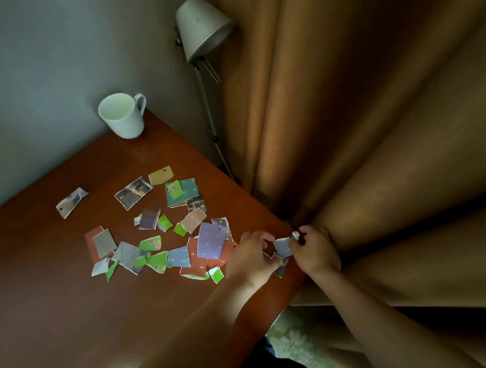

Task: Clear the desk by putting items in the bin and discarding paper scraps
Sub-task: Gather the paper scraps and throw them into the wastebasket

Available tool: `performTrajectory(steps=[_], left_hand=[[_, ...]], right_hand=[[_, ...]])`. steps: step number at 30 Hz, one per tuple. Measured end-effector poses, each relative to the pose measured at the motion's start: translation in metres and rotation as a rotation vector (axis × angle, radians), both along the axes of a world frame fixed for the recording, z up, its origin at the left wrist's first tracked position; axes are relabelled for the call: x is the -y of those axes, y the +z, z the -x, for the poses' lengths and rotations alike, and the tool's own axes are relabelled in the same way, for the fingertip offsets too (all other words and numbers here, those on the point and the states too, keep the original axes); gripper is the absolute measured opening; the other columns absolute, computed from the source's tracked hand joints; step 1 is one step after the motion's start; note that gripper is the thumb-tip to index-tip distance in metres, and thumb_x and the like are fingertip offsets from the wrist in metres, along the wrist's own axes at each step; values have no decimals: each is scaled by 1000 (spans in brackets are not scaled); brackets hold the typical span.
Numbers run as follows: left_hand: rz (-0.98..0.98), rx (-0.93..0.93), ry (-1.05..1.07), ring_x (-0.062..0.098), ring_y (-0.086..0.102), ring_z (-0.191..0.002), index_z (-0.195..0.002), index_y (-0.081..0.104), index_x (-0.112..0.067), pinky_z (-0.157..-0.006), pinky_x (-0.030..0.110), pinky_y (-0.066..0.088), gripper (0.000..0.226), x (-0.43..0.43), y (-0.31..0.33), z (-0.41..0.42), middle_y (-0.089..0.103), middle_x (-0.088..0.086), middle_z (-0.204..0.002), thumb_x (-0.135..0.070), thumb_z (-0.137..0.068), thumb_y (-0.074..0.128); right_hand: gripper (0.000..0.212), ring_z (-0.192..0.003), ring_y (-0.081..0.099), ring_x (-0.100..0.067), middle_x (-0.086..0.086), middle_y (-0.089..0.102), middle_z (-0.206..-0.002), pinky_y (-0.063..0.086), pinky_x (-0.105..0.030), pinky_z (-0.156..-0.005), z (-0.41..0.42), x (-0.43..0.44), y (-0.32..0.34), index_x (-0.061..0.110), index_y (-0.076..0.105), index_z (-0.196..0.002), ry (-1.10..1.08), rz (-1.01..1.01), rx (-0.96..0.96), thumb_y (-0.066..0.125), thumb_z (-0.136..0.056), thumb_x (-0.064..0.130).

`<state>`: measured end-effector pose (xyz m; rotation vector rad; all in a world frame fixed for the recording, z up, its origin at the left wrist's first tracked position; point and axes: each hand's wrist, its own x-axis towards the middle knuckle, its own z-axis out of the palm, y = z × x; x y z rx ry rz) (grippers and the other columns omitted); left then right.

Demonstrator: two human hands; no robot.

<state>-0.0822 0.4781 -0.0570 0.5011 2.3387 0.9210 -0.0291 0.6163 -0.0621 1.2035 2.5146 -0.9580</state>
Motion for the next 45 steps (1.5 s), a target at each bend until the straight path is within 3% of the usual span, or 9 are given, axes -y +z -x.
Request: performTrajectory(steps=[8, 11, 21, 27, 31, 35, 37, 40, 45], left_hand=[[27, -67, -19, 13, 57, -103, -126, 55, -26, -80, 27, 53, 49, -16, -11, 9, 49, -4, -122, -34, -80, 72], [77, -100, -71, 16, 60, -98, -126, 54, -28, -80, 34, 56, 50, -24, -13, 13, 48, -3, -123, -40, -80, 70], [165, -227, -138, 13, 53, -80, -97, 59, -27, -61, 25, 40, 24, -29, -20, 12, 48, -6, -103, -43, -81, 68], [-85, 132, 0, 17, 59, -71, -79, 53, -24, -56, 26, 39, 15, -20, -11, 23, 60, -1, -79, -32, -88, 62], [-327, 449, 336, 18, 62, -74, -70, 45, -16, -64, 27, 49, 26, -10, -1, 29, 65, 6, -79, -5, -92, 52], [-436, 605, 559, 18, 61, -63, -71, 37, -14, -57, 22, 49, 34, 0, 7, 32, 62, 7, -69, 16, -86, 31], [-344, 560, 524, 14, 49, -58, -79, 41, -14, -51, 19, 39, 33, 3, 5, 30, 54, 5, -69, 16, -86, 29], [-99, 329, 217, 9, 51, -72, -103, 51, -19, -59, 19, 38, 16, 10, 1, 22, 53, -2, -85, -7, -92, 47], [224, -128, -272, 12, 59, -88, -121, 56, -33, -68, 21, 45, 42, 16, -2, 17, 48, -6, -107, -33, -81, 68]], right_hand=[[10, -78, 55, -9, 1, 64, -103, 44, -23, -63, 4, -3, -7, 20, 65, -98, -35, 5, -146, 67, -88, 22], [8, -80, 57, -11, 1, 63, -99, 48, -24, -67, 3, -6, -9, 21, 66, -91, -66, 65, -170, 70, -85, 20], [9, -73, 58, -11, 7, 61, -78, 44, -22, -61, 3, -9, -7, 18, 60, -84, -105, 229, -246, 68, -83, 14], [7, -66, 58, -18, -8, 62, -75, 51, -31, -60, 9, -2, 6, 10, 57, -87, -406, 446, -372, 57, -87, 3], [20, -60, 54, -16, -6, 57, -70, 47, -28, -57, 14, 5, 15, 12, 62, -86, -537, 658, -334, 46, -88, -1], [18, -55, 52, -16, -2, 53, -62, 44, -29, -56, 14, 14, 19, 9, 53, -73, -603, 873, -304, 53, -90, 15], [23, -51, 47, -12, 0, 48, -59, 40, -26, -52, 12, 16, 17, 12, 52, -69, -549, 853, -267, 61, -89, 19], [21, -46, 44, -8, 1, 48, -58, 34, -19, -41, 8, 18, 13, 12, 54, -72, -349, 683, -218, 66, -88, 18], [19, -69, 59, -14, -6, 59, -83, 46, -22, -53, 1, 16, 12, 14, 62, -98, -141, 528, -168, 69, -82, 8]])
